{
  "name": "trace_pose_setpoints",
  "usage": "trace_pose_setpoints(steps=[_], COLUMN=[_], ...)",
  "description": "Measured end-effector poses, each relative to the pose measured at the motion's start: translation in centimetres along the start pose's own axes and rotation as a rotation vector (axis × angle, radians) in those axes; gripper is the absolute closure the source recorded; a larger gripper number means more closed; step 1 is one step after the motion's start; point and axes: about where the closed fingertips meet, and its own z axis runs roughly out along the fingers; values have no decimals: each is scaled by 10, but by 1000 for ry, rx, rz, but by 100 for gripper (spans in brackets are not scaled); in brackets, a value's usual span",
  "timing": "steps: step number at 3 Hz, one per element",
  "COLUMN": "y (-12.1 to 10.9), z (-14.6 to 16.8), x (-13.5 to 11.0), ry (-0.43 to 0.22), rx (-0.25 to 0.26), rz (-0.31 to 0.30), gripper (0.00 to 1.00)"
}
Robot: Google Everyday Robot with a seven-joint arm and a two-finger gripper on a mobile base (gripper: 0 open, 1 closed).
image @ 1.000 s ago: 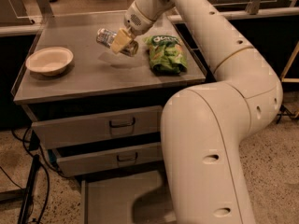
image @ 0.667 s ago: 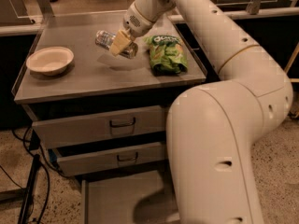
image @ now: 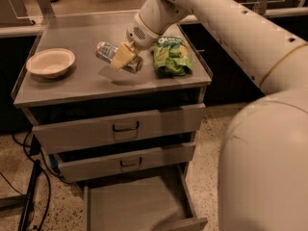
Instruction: Place redbull can into bottom drawer
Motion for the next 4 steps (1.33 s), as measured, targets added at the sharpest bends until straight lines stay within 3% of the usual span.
trace_pose_setpoints(steps=[1,2,3,4], y=[7,11,35,92], z=[15,12,9,10], x=[12,12,24,62], ry=[35,40,44,29], rx=[-24,-17,-12,-40], rz=[4,-4,1,45], gripper=[100,100,100,100])
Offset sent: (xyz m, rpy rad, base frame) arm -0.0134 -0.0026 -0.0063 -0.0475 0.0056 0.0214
